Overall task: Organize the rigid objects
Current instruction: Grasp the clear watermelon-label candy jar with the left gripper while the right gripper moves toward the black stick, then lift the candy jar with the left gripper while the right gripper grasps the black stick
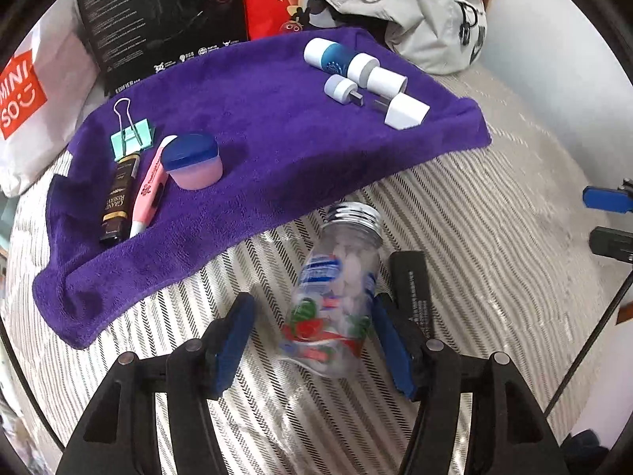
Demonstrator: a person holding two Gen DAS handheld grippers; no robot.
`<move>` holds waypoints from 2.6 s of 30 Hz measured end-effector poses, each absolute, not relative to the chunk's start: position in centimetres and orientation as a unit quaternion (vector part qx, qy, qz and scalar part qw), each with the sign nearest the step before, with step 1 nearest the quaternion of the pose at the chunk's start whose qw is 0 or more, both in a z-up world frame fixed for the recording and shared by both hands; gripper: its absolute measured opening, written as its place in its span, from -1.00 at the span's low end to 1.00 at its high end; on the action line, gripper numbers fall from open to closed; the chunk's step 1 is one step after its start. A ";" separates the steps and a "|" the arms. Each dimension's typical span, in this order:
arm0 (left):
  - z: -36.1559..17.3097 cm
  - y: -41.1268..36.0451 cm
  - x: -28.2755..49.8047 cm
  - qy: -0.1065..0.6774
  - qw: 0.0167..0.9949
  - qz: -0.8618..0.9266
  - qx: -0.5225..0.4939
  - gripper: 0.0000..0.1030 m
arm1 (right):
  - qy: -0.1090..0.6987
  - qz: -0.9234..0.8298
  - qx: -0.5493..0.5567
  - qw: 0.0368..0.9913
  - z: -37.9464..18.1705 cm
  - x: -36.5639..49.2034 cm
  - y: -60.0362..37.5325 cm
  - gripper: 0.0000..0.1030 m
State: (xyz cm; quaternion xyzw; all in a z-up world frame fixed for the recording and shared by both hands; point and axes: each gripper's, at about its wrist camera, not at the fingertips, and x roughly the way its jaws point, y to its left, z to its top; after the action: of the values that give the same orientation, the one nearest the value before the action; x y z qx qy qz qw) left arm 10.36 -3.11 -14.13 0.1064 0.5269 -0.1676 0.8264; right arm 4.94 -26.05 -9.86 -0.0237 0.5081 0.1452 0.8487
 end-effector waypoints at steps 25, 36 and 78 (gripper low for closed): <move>-14.1 -2.6 9.5 0.513 0.835 -0.167 0.110 -0.19 | 0.549 0.160 -0.043 0.820 -12.7 6.2 -23.0 0.19; -14.0 1.3 8.8 0.515 0.844 -0.127 0.080 -0.23 | 0.545 0.177 -0.005 0.819 -13.2 7.6 -18.9 0.19; -14.7 7.6 6.8 0.505 0.857 -0.096 0.006 -0.23 | 0.501 0.211 -0.112 0.832 -15.3 9.4 -13.5 -0.57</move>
State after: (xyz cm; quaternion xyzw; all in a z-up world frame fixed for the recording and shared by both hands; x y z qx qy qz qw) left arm 6.76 7.64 -14.70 0.0060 0.5054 -0.0963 0.8575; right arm 9.36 -13.46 -15.25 -0.1122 0.5010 0.2108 0.8318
